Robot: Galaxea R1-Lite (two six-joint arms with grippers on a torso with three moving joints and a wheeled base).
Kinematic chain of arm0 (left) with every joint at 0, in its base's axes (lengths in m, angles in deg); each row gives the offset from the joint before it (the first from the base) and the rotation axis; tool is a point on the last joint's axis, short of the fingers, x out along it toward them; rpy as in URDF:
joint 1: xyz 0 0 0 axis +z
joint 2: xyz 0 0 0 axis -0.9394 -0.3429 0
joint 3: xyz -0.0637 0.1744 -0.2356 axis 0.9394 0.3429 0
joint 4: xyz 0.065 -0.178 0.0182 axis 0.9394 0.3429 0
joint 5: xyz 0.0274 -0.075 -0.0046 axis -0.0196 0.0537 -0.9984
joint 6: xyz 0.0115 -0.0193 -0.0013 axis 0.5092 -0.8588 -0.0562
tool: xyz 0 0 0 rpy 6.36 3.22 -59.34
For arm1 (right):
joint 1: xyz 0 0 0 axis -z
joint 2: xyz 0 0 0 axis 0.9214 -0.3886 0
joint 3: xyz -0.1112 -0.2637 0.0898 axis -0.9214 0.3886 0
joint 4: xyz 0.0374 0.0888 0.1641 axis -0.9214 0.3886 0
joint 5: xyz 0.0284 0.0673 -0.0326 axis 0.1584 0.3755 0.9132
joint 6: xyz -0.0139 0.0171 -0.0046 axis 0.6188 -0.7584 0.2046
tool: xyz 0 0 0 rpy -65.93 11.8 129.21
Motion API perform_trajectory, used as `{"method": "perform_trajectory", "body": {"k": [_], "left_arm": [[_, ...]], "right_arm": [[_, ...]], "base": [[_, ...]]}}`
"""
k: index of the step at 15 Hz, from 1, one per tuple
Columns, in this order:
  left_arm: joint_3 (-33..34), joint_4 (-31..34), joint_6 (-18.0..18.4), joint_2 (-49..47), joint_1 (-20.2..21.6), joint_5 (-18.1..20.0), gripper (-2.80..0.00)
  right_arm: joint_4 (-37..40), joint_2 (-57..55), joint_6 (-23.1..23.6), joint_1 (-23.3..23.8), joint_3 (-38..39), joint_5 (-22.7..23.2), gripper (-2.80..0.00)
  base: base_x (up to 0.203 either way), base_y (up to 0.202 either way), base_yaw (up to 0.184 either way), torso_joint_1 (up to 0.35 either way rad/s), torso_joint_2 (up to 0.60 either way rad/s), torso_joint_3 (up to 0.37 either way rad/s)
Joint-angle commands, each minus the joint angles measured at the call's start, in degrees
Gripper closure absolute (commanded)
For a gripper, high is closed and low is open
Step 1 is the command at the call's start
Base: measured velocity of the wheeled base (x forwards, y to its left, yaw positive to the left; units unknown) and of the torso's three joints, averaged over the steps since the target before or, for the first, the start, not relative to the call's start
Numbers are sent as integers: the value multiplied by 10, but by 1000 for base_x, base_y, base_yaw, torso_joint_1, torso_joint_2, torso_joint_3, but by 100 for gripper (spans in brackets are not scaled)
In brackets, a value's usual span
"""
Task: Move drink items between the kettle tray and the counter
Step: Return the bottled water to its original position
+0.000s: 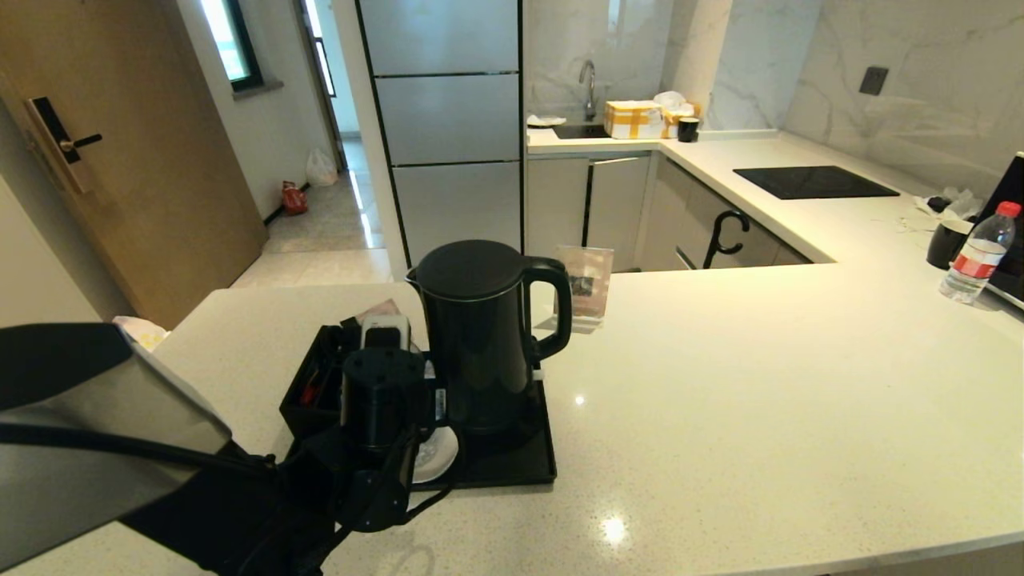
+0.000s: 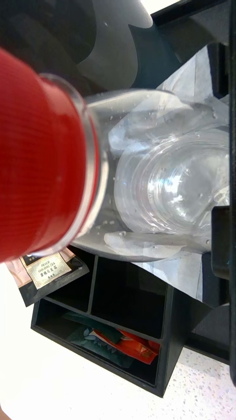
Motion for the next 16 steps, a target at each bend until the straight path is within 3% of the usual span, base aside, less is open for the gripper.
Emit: {"method": "perform_trajectory", "body": {"k": [1,2,16], "left_arm": [[0,-4,-1,2,0,-3,-155],[-5,-3,1,-2,0,-4,-280],[2,-5,0,0,0,-5,-280]], "right_arm": [[0,0,0,0,1,0,0],[0,0,1,0,0,0,0],[0,0,0,0,1,0,0]], "base": [[0,0,0,0,0,0],[0,0,0,0,0,0],[0,0,0,0,0,0]]}}
